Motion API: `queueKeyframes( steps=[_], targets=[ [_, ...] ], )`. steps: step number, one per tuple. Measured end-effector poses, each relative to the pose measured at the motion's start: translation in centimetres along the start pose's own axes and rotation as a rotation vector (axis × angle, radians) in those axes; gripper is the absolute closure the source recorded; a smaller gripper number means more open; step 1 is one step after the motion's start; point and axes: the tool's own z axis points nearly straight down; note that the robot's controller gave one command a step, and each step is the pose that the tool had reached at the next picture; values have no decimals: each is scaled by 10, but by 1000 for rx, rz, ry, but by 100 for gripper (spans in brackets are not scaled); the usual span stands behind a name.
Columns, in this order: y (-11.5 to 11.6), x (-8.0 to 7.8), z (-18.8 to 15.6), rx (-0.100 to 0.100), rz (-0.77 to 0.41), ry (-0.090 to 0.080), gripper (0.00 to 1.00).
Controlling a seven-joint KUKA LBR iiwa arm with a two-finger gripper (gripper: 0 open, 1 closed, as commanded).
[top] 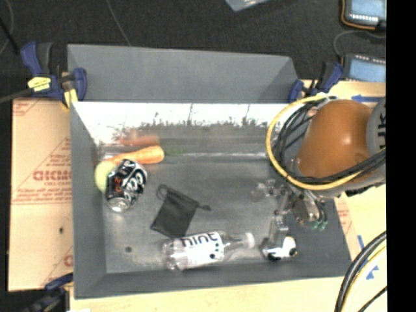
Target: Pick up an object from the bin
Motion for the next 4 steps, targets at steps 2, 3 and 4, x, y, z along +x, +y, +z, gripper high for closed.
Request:
queueKeyframes(
  steps=[2, 3, 4],
  targets=[
    [0, -3, 28, 3, -3, -17, 0],
    [29, -8, 58, 0, 37, -4, 0],
    [54, -8, 73, 2, -44, -13, 0]
  ],
)
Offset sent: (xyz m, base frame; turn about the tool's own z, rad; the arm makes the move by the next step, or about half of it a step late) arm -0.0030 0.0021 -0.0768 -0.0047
